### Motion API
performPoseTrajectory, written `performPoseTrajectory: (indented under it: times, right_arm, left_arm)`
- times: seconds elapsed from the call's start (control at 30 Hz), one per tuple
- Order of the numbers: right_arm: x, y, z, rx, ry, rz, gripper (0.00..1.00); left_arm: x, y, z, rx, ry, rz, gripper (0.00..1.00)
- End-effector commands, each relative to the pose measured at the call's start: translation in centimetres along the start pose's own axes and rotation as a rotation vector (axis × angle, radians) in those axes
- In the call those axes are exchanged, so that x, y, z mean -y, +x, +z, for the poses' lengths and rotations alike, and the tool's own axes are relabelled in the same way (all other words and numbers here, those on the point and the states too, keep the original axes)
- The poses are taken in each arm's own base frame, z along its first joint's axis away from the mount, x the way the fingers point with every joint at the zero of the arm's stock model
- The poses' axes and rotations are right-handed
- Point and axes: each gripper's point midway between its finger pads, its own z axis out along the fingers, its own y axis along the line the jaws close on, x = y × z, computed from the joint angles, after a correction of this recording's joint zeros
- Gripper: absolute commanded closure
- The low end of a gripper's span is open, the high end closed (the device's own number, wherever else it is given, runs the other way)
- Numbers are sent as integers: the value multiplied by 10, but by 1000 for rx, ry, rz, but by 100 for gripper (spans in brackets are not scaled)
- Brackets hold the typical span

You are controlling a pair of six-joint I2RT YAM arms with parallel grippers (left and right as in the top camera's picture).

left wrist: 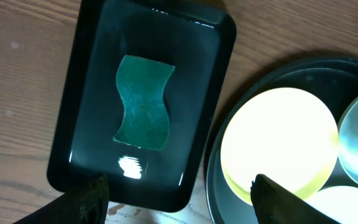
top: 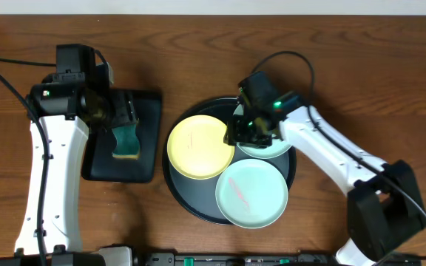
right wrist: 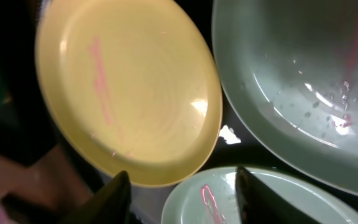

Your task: Clean dirty plates on tray and stack at the side

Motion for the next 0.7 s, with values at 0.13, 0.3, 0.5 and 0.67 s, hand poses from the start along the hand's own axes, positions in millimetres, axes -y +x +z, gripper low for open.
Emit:
performPoseTrajectory:
  times: [0.13, 0.3, 0.5, 0.67]
  right_arm:
    - [4, 1, 32, 54, 145, 57, 61]
    - [6, 3, 45, 44, 169, 51, 65]
    - [11, 1, 47, 58, 197, 55, 68]
    - [17, 1, 61, 44, 215, 65, 70]
  left_arm:
    - [-29, 11, 14, -43, -166, -115, 30]
    - [-30, 11, 17, -54, -171, -117, 31]
    - [-29, 9, 17, -43, -168, -117, 31]
    - [-29, 8, 17, -38, -167, -117, 31]
